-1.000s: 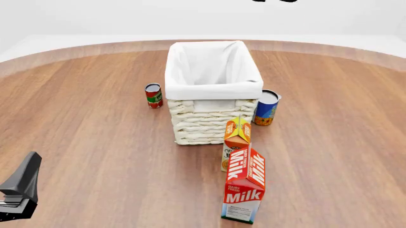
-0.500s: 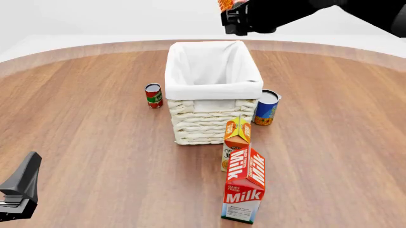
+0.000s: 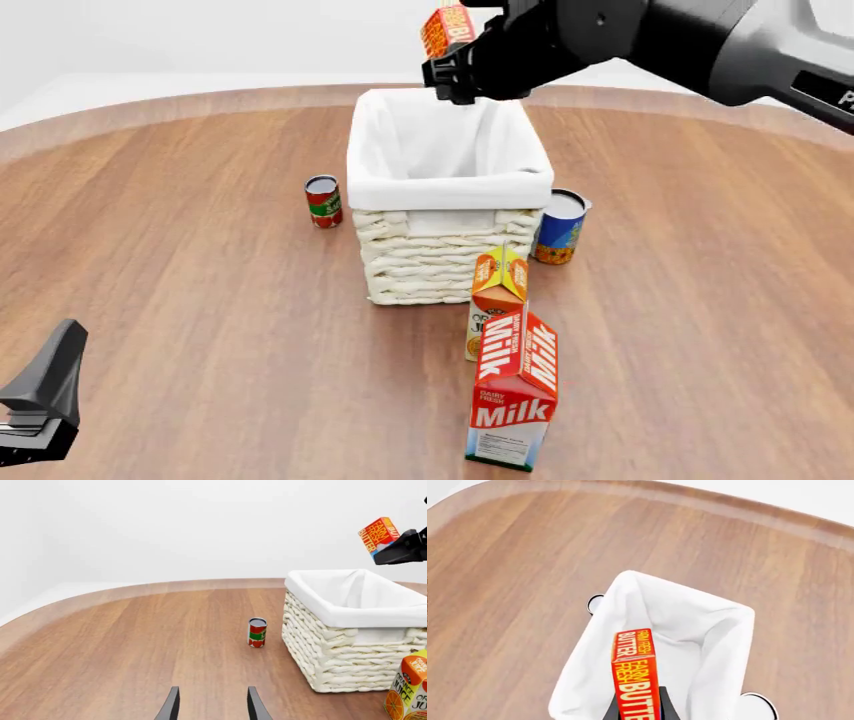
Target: Pick up the butter and put it in the basket.
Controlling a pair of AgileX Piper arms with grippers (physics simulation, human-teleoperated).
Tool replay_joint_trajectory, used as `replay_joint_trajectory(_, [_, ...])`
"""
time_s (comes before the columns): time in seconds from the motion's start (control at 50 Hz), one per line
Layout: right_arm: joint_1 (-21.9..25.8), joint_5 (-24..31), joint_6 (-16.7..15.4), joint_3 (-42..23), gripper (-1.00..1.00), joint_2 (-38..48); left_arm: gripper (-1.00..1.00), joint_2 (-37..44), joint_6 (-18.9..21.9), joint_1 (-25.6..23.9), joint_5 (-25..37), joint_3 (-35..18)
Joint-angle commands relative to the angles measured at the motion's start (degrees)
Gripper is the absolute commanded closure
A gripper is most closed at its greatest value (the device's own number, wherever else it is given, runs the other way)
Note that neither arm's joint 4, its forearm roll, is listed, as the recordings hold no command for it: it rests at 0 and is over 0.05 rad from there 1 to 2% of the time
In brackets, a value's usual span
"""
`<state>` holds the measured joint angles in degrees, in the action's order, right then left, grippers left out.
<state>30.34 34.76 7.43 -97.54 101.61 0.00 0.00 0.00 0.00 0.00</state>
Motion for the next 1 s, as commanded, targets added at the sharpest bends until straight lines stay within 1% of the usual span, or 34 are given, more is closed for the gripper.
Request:
replay_joint_trajectory(0.02, [0.66, -1.81, 1.05, -1.98, 1.00, 2.04, -1.00, 0.00, 0.00, 0.00, 0.00, 0.00])
replay_joint_trajectory(0.56, [0.98, -2.49, 1.52, -5.56, 1.00, 6.50, -1.00, 0.00, 0.00, 0.00, 0.00, 0.00])
replay_joint_trajectory(1.0, [0.13, -4.59, 2.22, -5.44, 1.00, 9.05, -1.00, 0.00, 0.00, 0.00, 0.00, 0.00])
